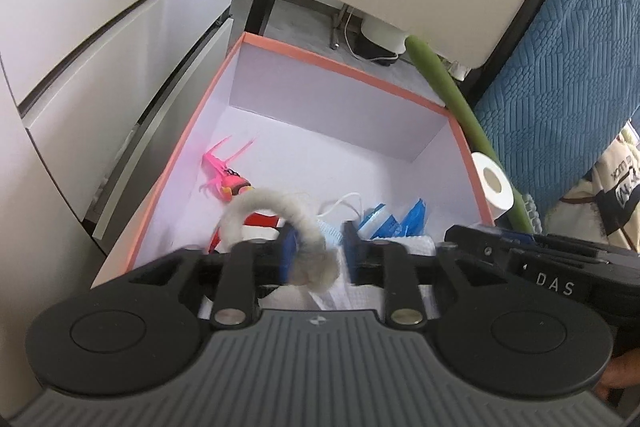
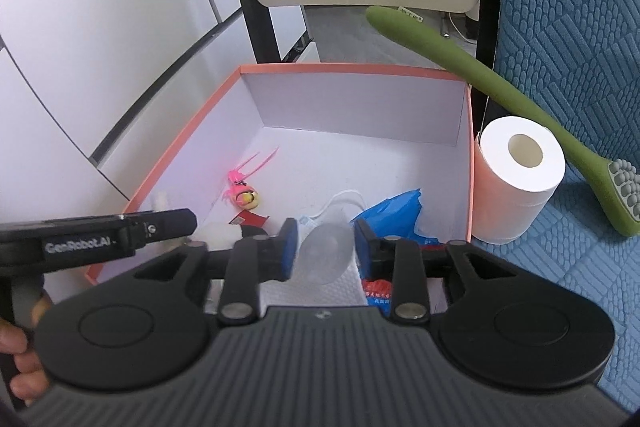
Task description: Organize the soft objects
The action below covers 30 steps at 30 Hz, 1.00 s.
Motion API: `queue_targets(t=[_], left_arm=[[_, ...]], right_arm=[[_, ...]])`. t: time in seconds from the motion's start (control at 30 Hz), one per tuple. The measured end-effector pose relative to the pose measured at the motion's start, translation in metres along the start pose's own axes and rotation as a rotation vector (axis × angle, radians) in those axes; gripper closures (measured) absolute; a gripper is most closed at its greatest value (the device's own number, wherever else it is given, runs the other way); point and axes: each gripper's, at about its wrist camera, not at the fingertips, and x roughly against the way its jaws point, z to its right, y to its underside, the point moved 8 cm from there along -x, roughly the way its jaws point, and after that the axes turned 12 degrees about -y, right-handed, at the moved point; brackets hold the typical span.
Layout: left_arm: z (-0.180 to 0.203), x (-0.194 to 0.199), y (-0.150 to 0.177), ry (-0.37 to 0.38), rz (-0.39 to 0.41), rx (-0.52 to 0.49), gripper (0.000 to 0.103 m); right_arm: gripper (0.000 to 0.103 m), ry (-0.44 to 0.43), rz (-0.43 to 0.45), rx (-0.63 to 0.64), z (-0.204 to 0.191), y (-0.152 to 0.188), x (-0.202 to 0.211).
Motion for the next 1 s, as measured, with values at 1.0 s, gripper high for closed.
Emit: queue_targets(t=[1.0], left_arm=[[0.057, 0.190, 0.009, -0.001, 0.250, -0.084, 0.043]], right_arm=[[0.040, -0.060, 0.297, 0.066, -0.033, -0.011, 0.186]])
